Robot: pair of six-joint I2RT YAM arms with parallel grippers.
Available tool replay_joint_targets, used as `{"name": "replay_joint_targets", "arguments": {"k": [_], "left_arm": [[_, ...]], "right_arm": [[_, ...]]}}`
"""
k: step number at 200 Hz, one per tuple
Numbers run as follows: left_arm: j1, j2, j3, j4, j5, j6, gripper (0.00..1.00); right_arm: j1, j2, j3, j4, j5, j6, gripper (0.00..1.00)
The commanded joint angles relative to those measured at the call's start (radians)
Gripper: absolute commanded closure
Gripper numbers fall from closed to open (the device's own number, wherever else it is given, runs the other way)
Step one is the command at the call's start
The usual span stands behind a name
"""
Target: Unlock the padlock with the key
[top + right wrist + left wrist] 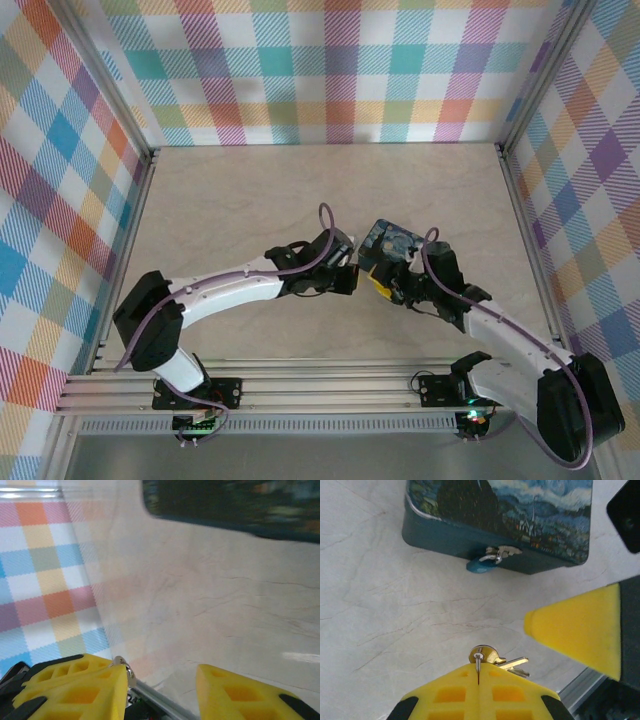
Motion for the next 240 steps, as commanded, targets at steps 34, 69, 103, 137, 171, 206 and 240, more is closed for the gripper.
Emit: {"name": "replay_joint_targets", "arguments": {"k": [34,69,103,137,171,206,240], "left_arm": [[0.04,-0.067,-0.009,-0.084,0.006,-0.065,1.0],[0.07,-0.081,-0.018,-0.116,0.012,-0.139,1.0],[0.101,-0.091,-0.021,-0.117,0.062,-0.189,1.0],[0.143,-0.103,-0.024,-0.098,0.141,-0.237,1.0],[0.189,-0.108,-0.019,-0.091,0.229,-0.264,1.0],[0.216,-0.127,-0.021,-0.091,0.267,-0.279,1.0],[0.247,-0.15,-0.039,-0.092,0.29,-0.294,1.0]], "right_arm": [[0.051,0.076,0.083,0.115,-0.008,0.034,0.63],[0.053,0.047,0.083,0.139,0.045,-0.012,0.63],[0.053,0.014,0.035,0.273,0.045,-0.089,0.67],[0.054,0.048,0.059,0.35,-0.049,-0.269,0.69],[0.061,0.111,0.135,0.287,-0.089,-0.406,0.7],[0.1,0.193,0.202,0.281,-0.126,-0.47,0.73],[0.132,0.221,0.229,0.285,-0.119,-0.499,0.64]]}}
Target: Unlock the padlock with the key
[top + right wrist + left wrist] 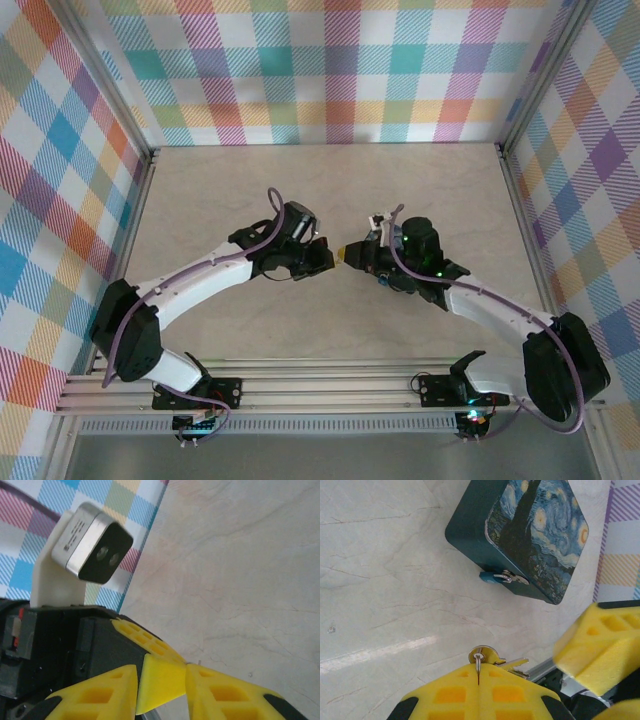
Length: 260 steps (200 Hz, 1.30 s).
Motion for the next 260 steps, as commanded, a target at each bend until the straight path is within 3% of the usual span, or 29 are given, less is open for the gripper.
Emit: {"name": "replay_joint_targets", "arguments": {"k": [1,50,199,260], "left_arm": [[0.026,-0.044,-0.022,0.001,0.045,-0.026,1.0],[0.047,-0.072,-0.036,0.002,0.064,-0.036,1.0],[0.047,-0.127,-0.065,-0.001,0.047,-0.048,1.0],[0.048,-0.149,-0.075,-0.004,0.049,-0.051,1.0]], "right_arm": [[0.019,0.017,0.04,0.012,-0.031,-0.072,0.65],[0.033,0.032,0.053,-0.037,-0.025,-0.104,0.61],[0.082,0.066,0.104,-0.101,0.018,-0.151,0.69],[0.1,0.052,0.104,-0.138,0.05,-0.174,0.64]]}}
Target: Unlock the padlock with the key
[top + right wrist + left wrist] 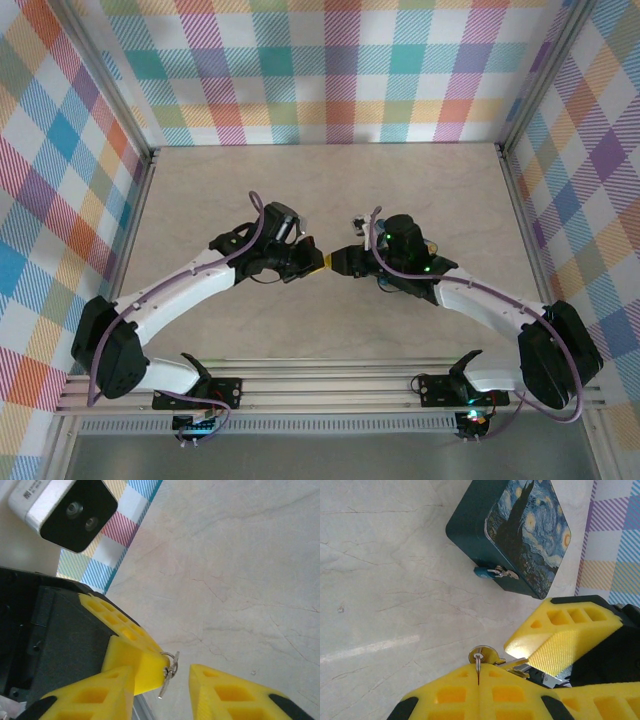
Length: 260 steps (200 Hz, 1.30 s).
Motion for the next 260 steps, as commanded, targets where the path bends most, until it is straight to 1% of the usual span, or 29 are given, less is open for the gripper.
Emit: {"name": "replay_joint_targets", "arguments": {"k": [1,10,75,116,138,156,182,187,205,214,230,242,260], "left_arm": [[0.009,-0.034,-0.01,0.003,0.01,-0.009,1.0],[0.01,-0.037,-0.012,0.002,0.012,-0.008,1.0],[0.01,-0.06,-0.02,-0.001,0.011,-0.013,1.0],[0.013,-0.085,-0.055,0.007,0.004,-0.004,1.0],[0.018,-0.115,-0.09,0.036,-0.006,0.017,1.0],[0.032,-0.168,-0.131,0.071,-0.022,0.039,1.0],[0.076,-0.259,-0.222,0.162,0.009,0.037,0.75],[0.084,-0.275,-0.236,0.201,0.019,0.037,0.71],[0.102,-0.315,-0.278,0.251,0.048,0.047,0.61],[0.105,-0.322,-0.289,0.26,0.056,0.062,0.59],[0.104,-0.331,-0.307,0.289,0.074,0.09,0.59],[0.105,-0.342,-0.321,0.347,0.103,0.118,0.6],[0.105,-0.371,-0.329,0.433,0.179,0.18,0.61]], "right_arm": [[0.012,-0.011,0.015,-0.025,0.014,-0.032,0.64],[0.012,-0.018,0.01,-0.025,0.024,-0.033,0.67],[0.012,-0.031,0.014,-0.024,0.04,-0.052,1.0],[0.011,-0.047,0.025,-0.053,0.035,-0.072,1.0],[0.012,-0.063,0.04,-0.107,0.042,-0.095,1.0],[0.012,-0.074,0.069,-0.18,0.059,-0.124,1.0],[0.011,-0.068,0.134,-0.301,0.082,-0.168,1.0],[0.011,-0.061,0.147,-0.321,0.084,-0.176,1.0],[0.011,-0.038,0.191,-0.385,0.088,-0.201,1.0],[0.011,-0.023,0.214,-0.419,0.087,-0.22,1.0],[0.011,0.001,0.25,-0.451,0.06,-0.247,1.0],[0.011,0.012,0.277,-0.466,0.005,-0.278,1.0],[0.011,0.026,0.324,-0.498,-0.083,-0.319,1.0]]}}
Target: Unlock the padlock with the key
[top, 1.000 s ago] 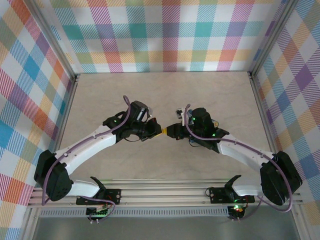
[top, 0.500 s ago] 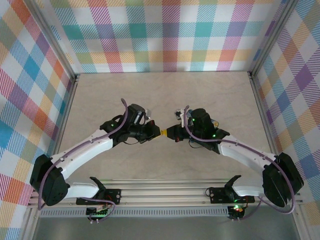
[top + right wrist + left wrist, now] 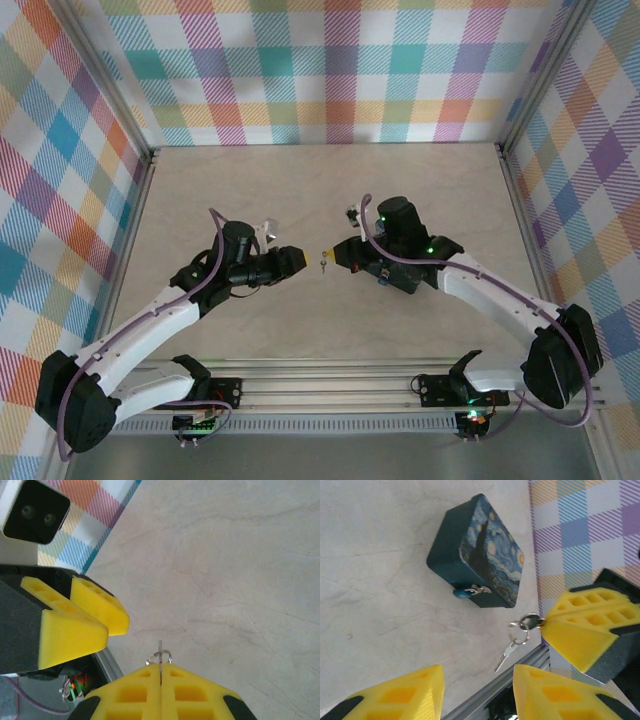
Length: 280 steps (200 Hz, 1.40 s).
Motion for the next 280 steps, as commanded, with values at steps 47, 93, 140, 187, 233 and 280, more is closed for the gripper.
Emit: {"name": "replay_joint_targets", "arguments": {"k": [47,93,140,187,233,280], "left_arm": [[0.01,-0.161,-0.024,0.122,0.226,0.334,0.62],[0.049,-0.169,-0.04,0.174,0.3,0.268,0.63],[0.061,-0.144,-0.058,0.21,0.321,0.21,0.68],[0.06,-0.135,-0.074,0.264,0.347,0.166,0.67],[0.06,-0.134,-0.105,0.31,0.361,0.123,0.67],[0.055,-0.132,-0.11,0.351,0.377,0.088,0.71]], "right_arm": [[-0.018,0.085,0.222,-0.248,-0.314,-0.154,1.0],[-0.019,0.067,0.207,-0.235,-0.382,-0.117,1.0],[-0.018,0.04,0.175,-0.192,-0.409,-0.08,1.0],[-0.018,0.025,0.167,-0.171,-0.418,-0.063,1.0],[-0.018,0.014,0.158,-0.161,-0.426,-0.053,1.0],[-0.018,0.008,0.146,-0.143,-0.436,-0.037,1.0]]}}
